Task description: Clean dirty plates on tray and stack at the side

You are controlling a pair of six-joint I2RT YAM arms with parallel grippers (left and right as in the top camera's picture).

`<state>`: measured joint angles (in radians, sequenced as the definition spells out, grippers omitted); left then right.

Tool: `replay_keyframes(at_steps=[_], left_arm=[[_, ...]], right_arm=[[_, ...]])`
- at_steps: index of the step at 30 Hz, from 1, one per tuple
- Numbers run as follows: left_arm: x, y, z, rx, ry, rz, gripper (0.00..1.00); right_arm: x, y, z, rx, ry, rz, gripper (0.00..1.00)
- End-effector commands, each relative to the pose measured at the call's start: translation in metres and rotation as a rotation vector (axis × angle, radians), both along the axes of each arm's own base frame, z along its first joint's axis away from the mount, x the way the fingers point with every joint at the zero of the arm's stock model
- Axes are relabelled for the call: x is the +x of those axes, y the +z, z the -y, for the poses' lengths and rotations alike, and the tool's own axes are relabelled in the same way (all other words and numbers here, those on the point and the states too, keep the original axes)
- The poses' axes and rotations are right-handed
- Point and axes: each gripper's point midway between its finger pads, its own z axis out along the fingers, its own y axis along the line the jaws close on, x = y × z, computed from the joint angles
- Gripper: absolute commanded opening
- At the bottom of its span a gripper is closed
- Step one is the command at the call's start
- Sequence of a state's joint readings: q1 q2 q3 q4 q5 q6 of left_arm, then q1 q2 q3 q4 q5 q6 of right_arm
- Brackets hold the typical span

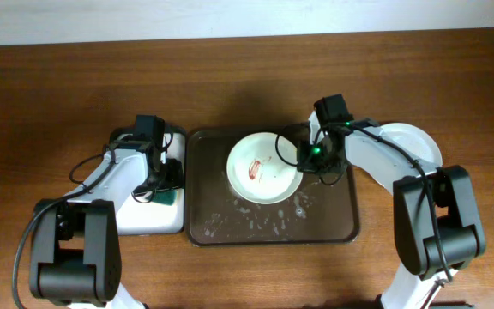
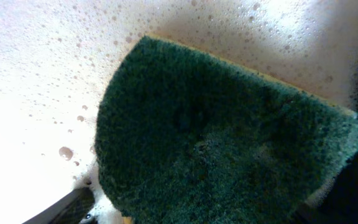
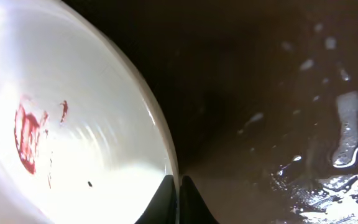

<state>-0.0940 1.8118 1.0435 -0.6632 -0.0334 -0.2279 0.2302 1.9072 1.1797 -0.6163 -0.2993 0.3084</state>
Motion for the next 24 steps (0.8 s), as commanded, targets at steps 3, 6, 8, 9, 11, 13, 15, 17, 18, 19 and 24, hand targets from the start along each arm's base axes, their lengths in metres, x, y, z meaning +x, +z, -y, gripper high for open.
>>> replay_keyframes(at_steps=[3, 6, 8, 9, 11, 13, 15, 17, 18, 19, 24], left_arm=[[-0.012, -0.012, 0.004, -0.016, -0.004, -0.047, 0.14], [-0.012, -0.011, 0.004, -0.015, -0.004, -0.047, 0.00], [-0.011, -0.010, 0.004, -0.016, -0.004, -0.043, 0.00], [-0.008, -0.007, 0.004, -0.016, -0.004, -0.037, 0.00], [0.000, 0.005, 0.004, -0.020, -0.004, -0.001, 0.00], [0.018, 0.038, 0.006, -0.029, -0.005, 0.102, 0.00], [0.031, 0.065, 0.006, -0.031, -0.028, 0.190, 0.00], [0.039, 0.088, 0.006, -0.019, -0.079, 0.255, 0.00], [0.041, 0.096, 0.005, -0.012, -0.077, 0.278, 0.00], [0.044, 0.103, 0.003, -0.001, -0.073, 0.302, 0.00], [0.047, 0.133, -0.019, 0.118, -0.006, 0.395, 0.00]], right_arm=[[-0.004, -0.007, 0.003, -0.028, 0.004, -0.018, 0.04], [-0.004, -0.007, 0.003, -0.029, 0.004, -0.018, 0.04], [-0.004, -0.008, 0.003, -0.029, 0.004, -0.019, 0.04], [-0.005, -0.008, 0.003, -0.030, 0.004, -0.021, 0.04], [-0.005, -0.008, 0.003, -0.029, 0.004, -0.022, 0.04], [-0.005, -0.008, 0.003, -0.030, 0.004, -0.022, 0.04], [-0.005, -0.008, 0.003, -0.030, 0.004, -0.023, 0.04], [-0.005, -0.008, 0.003, -0.029, 0.004, -0.023, 0.04], [-0.005, -0.008, 0.003, -0.030, 0.004, -0.023, 0.04], [-0.006, -0.008, 0.003, -0.031, 0.004, -0.026, 0.04], [-0.006, -0.008, 0.003, -0.031, 0.004, -0.025, 0.04]])
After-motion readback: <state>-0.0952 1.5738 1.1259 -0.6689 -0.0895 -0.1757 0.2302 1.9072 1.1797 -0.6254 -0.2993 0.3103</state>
